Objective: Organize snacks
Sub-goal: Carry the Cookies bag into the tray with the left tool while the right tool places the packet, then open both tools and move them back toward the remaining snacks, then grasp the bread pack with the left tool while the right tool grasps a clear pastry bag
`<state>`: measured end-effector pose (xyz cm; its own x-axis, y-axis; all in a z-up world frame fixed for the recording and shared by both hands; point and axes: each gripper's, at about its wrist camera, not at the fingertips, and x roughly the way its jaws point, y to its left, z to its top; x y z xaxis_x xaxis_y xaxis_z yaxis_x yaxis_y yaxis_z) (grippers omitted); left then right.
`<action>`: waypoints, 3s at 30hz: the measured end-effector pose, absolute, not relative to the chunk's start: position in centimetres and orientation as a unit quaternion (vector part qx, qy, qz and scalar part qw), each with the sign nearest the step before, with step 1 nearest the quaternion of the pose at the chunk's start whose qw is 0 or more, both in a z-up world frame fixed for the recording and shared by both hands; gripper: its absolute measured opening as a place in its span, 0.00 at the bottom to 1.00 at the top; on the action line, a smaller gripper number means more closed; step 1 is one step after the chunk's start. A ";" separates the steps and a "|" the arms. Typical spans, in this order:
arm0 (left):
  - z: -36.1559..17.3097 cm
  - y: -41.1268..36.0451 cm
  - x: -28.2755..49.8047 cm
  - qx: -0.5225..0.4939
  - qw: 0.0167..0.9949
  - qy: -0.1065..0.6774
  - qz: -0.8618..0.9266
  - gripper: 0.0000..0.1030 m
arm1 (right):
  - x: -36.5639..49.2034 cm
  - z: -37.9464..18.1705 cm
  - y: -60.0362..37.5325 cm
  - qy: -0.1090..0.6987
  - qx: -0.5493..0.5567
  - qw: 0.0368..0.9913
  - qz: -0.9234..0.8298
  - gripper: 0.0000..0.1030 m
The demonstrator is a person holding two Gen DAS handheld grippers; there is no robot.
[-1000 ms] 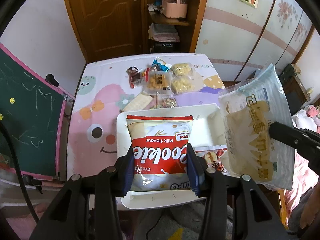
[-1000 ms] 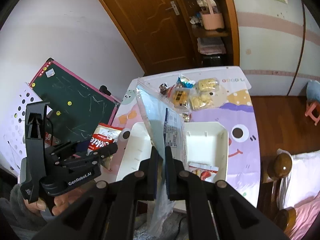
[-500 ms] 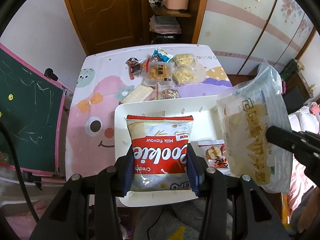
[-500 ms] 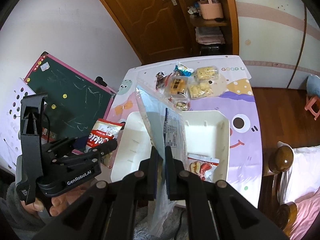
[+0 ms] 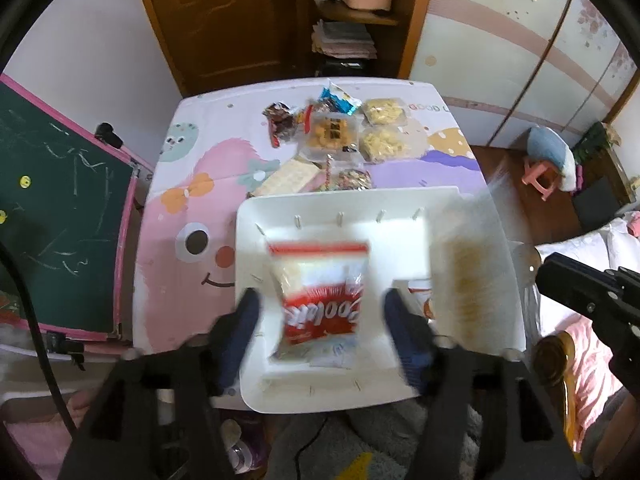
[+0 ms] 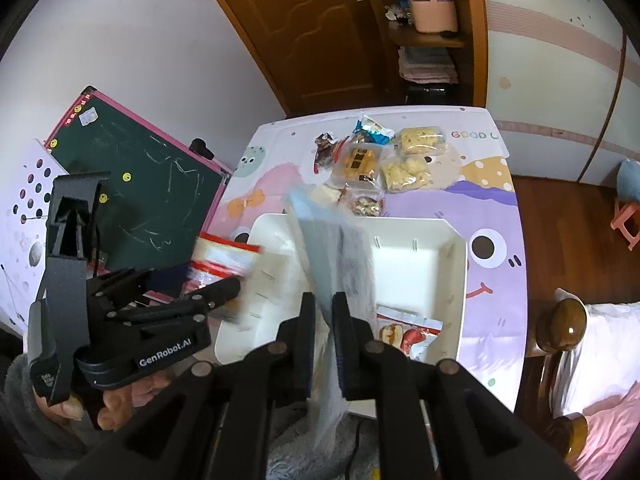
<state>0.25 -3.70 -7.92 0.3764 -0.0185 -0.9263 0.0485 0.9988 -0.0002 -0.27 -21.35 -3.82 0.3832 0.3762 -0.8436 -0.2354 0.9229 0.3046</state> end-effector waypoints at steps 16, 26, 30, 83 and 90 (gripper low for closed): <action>-7.0 -4.2 -0.2 0.015 0.840 0.542 -0.017 0.87 | -0.5 -3.6 -21.3 0.520 0.063 0.833 0.178 0.42; -7.0 -4.4 -0.1 0.016 0.838 0.546 -0.021 0.87 | -0.8 -3.8 -21.5 0.524 0.064 0.831 0.173 0.42; -7.1 -4.2 -0.2 0.018 0.835 0.550 -0.022 0.87 | -0.8 -4.0 -21.4 0.529 0.065 0.829 0.170 0.42; -28.0 0.6 26.1 0.113 0.718 0.682 -0.083 0.87 | 27.7 -21.4 -21.7 0.624 0.048 0.777 0.070 0.79; -30.3 0.4 27.0 0.116 0.696 0.704 -0.085 0.79 | 29.4 -24.1 -20.2 0.643 0.008 0.761 0.085 0.85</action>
